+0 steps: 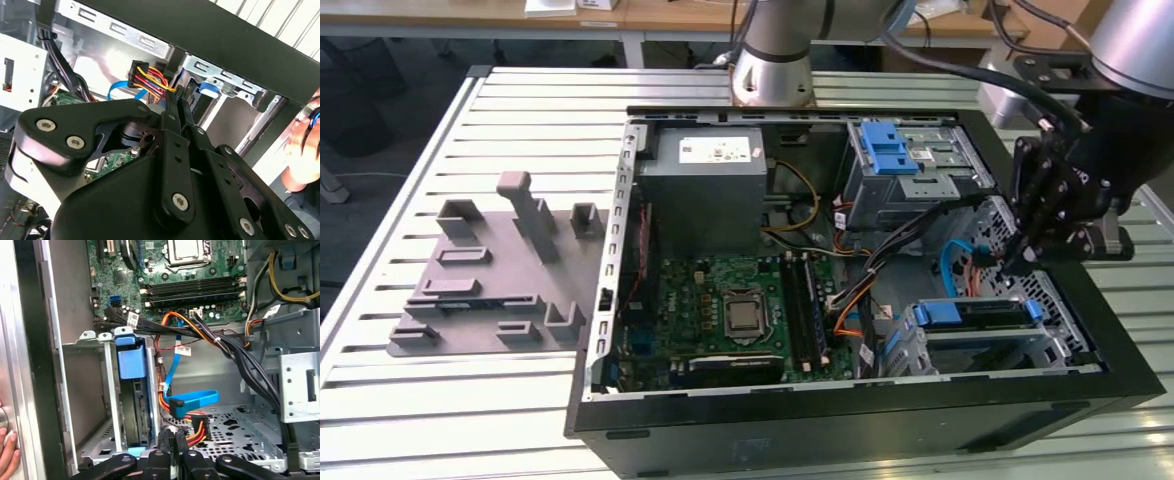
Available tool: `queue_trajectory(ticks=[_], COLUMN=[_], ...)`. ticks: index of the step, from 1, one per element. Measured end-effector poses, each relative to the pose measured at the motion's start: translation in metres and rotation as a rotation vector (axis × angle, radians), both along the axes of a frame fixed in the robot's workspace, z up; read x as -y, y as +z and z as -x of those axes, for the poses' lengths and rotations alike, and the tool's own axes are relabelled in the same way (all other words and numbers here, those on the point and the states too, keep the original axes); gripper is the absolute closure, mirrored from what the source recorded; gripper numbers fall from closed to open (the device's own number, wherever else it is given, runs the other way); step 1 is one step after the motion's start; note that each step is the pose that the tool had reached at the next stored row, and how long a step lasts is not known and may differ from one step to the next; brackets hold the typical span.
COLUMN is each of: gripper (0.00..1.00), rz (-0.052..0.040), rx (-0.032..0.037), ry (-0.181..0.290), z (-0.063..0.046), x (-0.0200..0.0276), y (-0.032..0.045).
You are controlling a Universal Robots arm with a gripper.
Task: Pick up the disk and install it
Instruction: 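Insert the first disk wire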
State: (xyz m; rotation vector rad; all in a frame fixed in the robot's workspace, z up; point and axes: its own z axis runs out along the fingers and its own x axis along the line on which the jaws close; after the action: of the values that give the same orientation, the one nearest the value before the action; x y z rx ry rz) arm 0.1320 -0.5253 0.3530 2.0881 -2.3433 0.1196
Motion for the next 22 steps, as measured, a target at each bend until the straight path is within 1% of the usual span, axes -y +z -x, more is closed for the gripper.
queue_trajectory(ticks=[5, 7, 10, 16, 19, 22], gripper=[0.84, 0.84, 0.84, 0.84, 0.84, 0.84], rz=[-0.0022, -0.0045, -0.0063, -0.0095, -0.0110, -0.0130], rx=[0.0032, 0.0056, 0.0114, 0.0201, 0.0269, 0.0357], ry=[0.006, 0.011, 0.019, 0.030, 0.034, 0.035], z=[0.004, 0.004, 0.005, 0.010, 0.012, 0.014], x=[0.0072, 0.0087, 0.0108, 0.0146, 0.0169, 0.0207], y=[-0.0013, -0.0021, -0.0035, -0.0057, -0.0067, -0.0074])
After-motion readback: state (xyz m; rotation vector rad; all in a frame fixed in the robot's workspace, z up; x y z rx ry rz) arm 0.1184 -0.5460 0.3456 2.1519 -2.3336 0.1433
